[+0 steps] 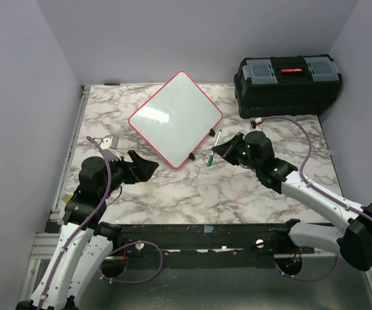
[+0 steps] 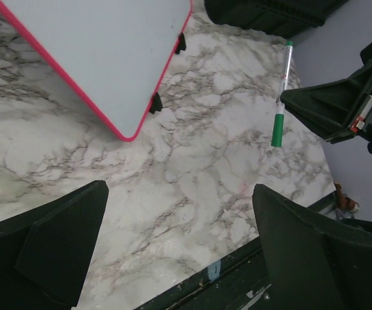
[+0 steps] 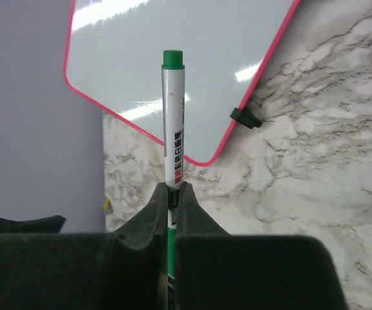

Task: Write a sentence on the whiteboard
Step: Pass from the right arm to the left, then open the whiteboard marker from the pen cap.

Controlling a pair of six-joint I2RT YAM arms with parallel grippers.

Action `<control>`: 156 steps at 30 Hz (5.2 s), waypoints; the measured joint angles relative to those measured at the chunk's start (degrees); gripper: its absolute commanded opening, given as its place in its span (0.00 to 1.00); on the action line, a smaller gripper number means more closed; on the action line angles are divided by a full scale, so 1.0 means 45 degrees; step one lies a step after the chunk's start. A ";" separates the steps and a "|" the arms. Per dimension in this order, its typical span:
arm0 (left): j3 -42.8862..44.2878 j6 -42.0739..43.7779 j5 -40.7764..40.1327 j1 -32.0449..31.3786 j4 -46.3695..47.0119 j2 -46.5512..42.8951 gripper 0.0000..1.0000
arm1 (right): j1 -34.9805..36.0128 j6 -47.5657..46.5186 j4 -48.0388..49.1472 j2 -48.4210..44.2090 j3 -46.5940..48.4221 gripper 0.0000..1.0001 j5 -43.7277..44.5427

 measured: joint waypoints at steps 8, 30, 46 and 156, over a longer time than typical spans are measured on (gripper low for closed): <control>-0.0680 -0.1302 0.0039 -0.2108 0.2691 0.0534 0.89 | 0.0000 0.1783 0.0680 -0.0631 -0.0049 0.01 0.0680; -0.0699 -0.1860 -0.1146 -0.6241 0.8908 0.5013 0.74 | 0.0000 0.3589 0.0869 -0.0772 0.0165 0.01 0.1146; 0.0631 -0.1894 -0.1719 -0.6484 1.1137 0.8024 0.62 | 0.0000 0.3696 0.0826 -0.0685 0.0495 0.01 0.1025; 0.8641 0.5552 0.6849 -0.4274 -0.3725 0.6883 0.00 | -0.0019 -0.4172 0.5654 0.0330 0.2540 0.24 -1.3347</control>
